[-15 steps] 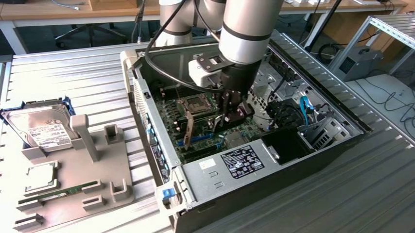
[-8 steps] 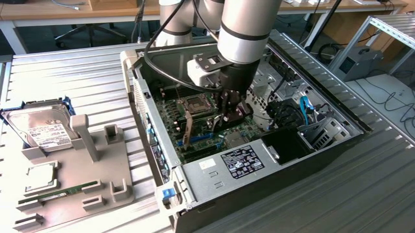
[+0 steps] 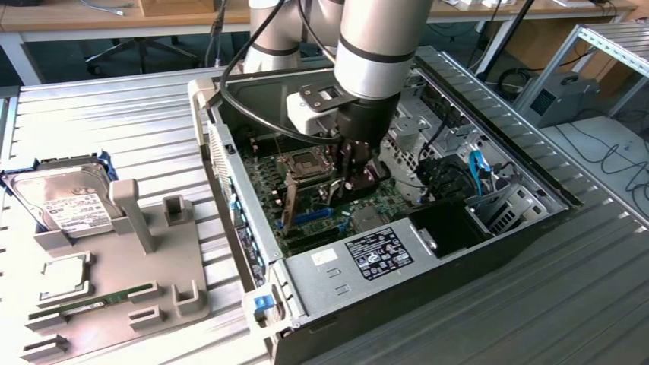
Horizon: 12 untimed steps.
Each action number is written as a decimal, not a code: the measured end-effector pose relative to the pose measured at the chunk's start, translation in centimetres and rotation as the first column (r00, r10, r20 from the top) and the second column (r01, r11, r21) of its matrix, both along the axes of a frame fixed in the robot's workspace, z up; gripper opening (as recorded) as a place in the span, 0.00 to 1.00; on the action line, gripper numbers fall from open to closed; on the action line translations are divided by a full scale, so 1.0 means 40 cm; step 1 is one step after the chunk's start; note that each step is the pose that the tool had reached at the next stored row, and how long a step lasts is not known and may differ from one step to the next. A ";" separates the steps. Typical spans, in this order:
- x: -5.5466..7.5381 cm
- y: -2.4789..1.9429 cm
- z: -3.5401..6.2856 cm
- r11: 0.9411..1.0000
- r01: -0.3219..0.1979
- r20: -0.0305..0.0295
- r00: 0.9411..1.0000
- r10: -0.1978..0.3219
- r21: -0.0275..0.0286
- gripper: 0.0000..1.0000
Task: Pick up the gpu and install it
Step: 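Insert the gpu into the slot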
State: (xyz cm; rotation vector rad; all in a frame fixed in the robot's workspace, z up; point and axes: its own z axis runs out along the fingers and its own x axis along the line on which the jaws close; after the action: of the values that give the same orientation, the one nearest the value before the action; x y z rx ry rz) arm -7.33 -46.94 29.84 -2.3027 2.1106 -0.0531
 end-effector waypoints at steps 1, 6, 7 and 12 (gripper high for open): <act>-0.002 0.000 0.000 1.000 0.000 0.000 1.000 0.000 0.000 0.26; -0.011 0.000 -0.002 1.000 0.000 0.000 1.000 0.000 0.000 0.26; -0.013 0.000 -0.002 1.000 0.000 0.000 1.000 0.000 0.000 0.26; -0.019 0.000 -0.003 1.000 0.000 0.000 1.000 0.000 0.000 0.26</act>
State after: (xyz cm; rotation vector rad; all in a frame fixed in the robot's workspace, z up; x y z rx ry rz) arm -8.07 -46.93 29.71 -2.3026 2.1105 -0.0530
